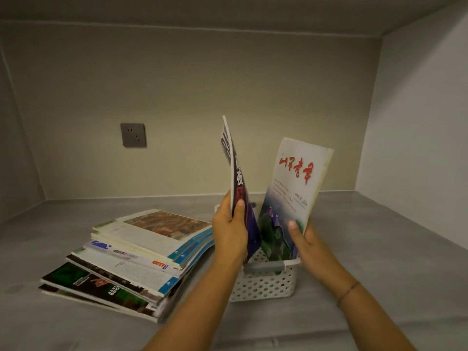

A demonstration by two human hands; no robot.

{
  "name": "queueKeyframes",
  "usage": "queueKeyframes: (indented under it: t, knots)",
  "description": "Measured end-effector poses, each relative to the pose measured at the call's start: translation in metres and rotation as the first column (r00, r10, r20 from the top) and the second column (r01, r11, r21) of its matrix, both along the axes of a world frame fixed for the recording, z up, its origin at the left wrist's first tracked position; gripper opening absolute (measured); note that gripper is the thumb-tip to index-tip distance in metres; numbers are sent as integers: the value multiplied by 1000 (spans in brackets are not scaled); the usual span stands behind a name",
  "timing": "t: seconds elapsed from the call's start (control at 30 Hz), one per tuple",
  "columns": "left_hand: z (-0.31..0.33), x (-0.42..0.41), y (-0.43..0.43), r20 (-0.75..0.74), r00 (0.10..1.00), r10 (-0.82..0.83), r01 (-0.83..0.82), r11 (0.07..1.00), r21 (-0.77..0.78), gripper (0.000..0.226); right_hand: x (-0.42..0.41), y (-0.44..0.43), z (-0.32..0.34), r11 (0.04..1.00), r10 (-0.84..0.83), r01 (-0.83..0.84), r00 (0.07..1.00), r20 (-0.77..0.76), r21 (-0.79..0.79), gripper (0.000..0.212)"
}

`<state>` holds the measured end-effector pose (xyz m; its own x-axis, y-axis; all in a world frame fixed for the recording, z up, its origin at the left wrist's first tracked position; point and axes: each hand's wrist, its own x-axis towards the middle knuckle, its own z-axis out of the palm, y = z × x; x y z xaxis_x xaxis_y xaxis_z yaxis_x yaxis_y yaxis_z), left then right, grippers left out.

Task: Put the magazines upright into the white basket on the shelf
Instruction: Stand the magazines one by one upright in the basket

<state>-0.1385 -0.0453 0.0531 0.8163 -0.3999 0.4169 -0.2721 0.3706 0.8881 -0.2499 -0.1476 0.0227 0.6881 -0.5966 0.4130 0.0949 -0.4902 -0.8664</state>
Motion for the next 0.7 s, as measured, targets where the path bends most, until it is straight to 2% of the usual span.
queueKeyframes:
  t: [0.13, 0.27, 0.37, 0.47, 0.57, 0.63, 0.7]
  knots:
    - [2, -5, 1, 42, 996, -78, 77, 996, 37, 31, 1, 2, 2, 1000, 17, -17, 1000, 13, 6, 46]
    - [0, -12, 4, 186, 934, -306, 288, 950, 121, 32, 4, 5, 3, 997, 66, -68, 997, 45, 39, 37]
    - [-1, -9, 8, 235, 825, -514, 438, 844, 310, 41, 3, 6, 5, 994, 108, -109, 993, 51, 23, 51]
    - [0, 0, 9, 209, 757, -619, 465, 736, 493, 43, -1, 1, 6, 992, 125, -126, 991, 53, 17, 65]
    - [-1, 8, 8, 188, 720, -668, 431, 643, 633, 63, -4, -2, 4, 990, 138, -138, 990, 35, 22, 71]
    - [-3, 8, 5, 250, 697, -672, 339, 616, 712, 74, -3, -3, 5, 992, 121, -121, 993, 0, 23, 79]
    - [-3, 7, 1, 293, 702, -649, 272, 625, 732, 83, -1, -4, 5, 993, 114, -114, 993, -19, 28, 72]
